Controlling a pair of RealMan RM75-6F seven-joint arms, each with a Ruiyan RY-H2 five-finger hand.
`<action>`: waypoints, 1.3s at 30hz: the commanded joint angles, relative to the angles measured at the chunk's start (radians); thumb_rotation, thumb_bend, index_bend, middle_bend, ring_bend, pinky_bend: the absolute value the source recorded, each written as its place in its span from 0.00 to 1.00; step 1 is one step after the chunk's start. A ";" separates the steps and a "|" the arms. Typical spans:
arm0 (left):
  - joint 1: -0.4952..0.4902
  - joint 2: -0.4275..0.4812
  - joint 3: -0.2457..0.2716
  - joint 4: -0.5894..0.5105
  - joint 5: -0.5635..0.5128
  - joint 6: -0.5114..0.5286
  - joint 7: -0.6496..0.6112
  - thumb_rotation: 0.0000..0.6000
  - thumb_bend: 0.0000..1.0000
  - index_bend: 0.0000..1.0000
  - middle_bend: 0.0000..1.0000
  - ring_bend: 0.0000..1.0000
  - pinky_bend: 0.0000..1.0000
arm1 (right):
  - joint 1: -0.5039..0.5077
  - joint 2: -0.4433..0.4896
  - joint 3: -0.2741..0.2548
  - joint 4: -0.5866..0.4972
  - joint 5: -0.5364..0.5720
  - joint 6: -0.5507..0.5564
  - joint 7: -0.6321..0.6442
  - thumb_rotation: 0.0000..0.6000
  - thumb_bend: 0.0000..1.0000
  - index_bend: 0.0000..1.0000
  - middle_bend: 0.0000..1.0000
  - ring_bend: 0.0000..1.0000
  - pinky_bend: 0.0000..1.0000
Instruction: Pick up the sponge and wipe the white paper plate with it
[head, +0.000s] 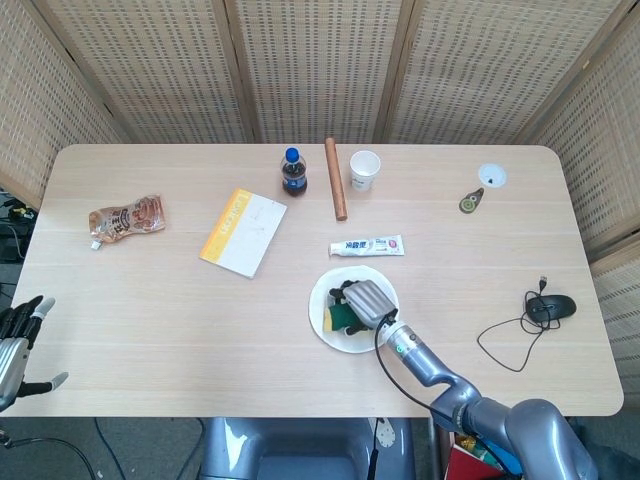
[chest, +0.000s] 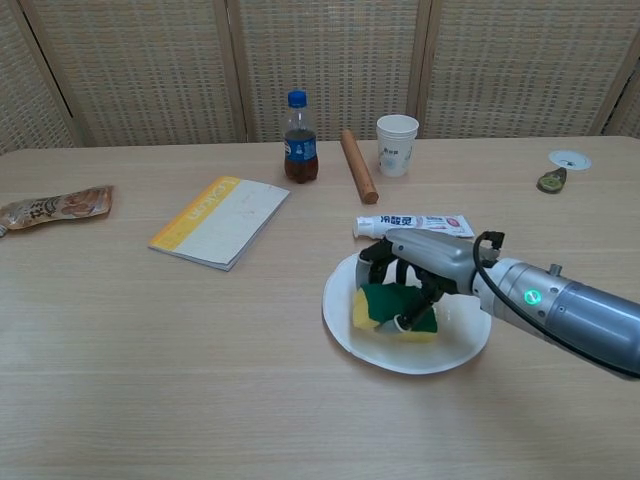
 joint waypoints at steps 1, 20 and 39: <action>0.000 0.000 0.001 -0.001 0.001 0.000 -0.001 1.00 0.00 0.00 0.00 0.00 0.00 | 0.011 0.018 0.022 -0.036 -0.006 0.030 0.001 1.00 0.35 0.49 0.53 0.35 0.43; -0.005 0.002 0.001 0.002 -0.003 -0.009 -0.004 1.00 0.00 0.00 0.00 0.00 0.00 | -0.006 -0.016 0.071 -0.038 0.113 -0.073 0.018 1.00 0.43 0.49 0.53 0.35 0.43; -0.004 0.003 0.007 -0.001 0.007 -0.007 -0.007 1.00 0.00 0.00 0.00 0.00 0.00 | -0.047 0.001 0.043 -0.045 0.026 0.095 0.091 1.00 0.43 0.51 0.53 0.35 0.43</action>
